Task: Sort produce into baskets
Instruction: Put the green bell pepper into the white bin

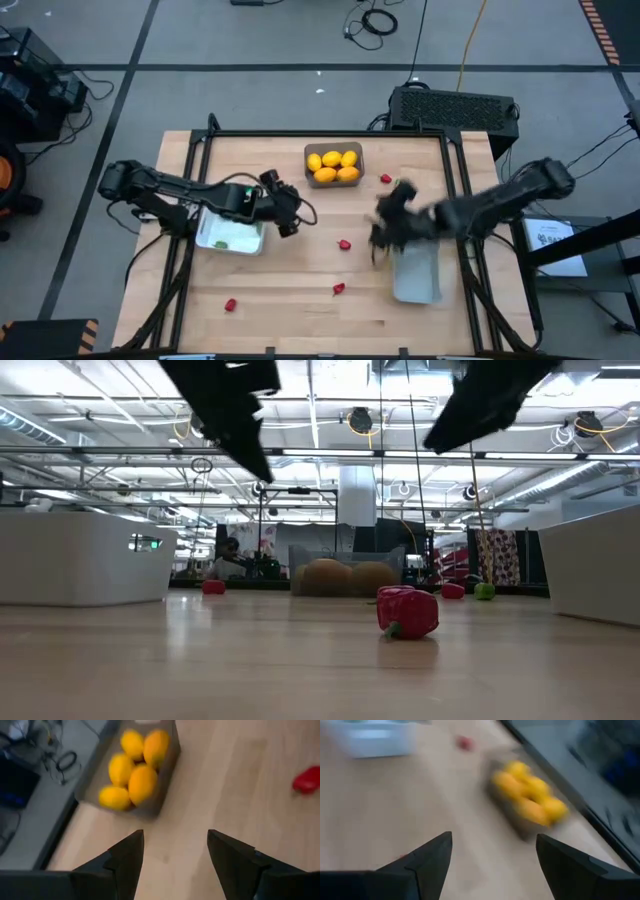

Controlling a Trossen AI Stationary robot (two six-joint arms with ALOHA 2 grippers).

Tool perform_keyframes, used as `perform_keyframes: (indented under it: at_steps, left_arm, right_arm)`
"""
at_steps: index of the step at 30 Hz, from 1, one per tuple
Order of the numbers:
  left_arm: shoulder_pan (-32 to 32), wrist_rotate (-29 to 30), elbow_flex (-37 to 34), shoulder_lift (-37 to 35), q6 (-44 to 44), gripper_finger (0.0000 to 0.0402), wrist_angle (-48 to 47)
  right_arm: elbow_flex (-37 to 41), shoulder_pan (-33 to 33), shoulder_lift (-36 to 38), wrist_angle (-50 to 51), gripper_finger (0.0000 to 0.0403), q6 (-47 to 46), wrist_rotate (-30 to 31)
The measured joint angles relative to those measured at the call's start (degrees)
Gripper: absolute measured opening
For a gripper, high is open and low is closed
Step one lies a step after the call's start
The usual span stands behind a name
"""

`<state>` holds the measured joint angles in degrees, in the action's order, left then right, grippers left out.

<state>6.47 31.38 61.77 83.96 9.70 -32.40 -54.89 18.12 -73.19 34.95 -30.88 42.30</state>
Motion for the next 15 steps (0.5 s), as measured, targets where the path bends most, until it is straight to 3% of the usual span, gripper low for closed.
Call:
perform_keyframes:
  at_steps: [3, 8, 13, 15]
  left_arm:
    - [-1.59, 0.00, -0.01, -0.34, -4.12, 0.0226, 0.87]
    - [-4.91, 0.26, -2.93, -2.17, -10.08, 0.0226, 1.06]
    - [-9.78, -0.14, -12.15, -7.54, -11.56, 0.0226, 8.56]
    - [-11.02, -2.80, -15.29, -10.15, -11.58, 0.0226, 12.85]
  right_arm:
    - [0.04, -10.84, 3.93, 8.25, 0.0279, -3.09, -5.93]
    - [0.07, -24.66, 5.88, 19.12, 0.0279, -7.00, -6.41]
    - [2.26, -32.45, 4.63, 14.19, 0.0279, -3.73, -12.61]
    - [4.00, -35.10, 4.19, 11.79, 0.0279, -2.44, -15.89]
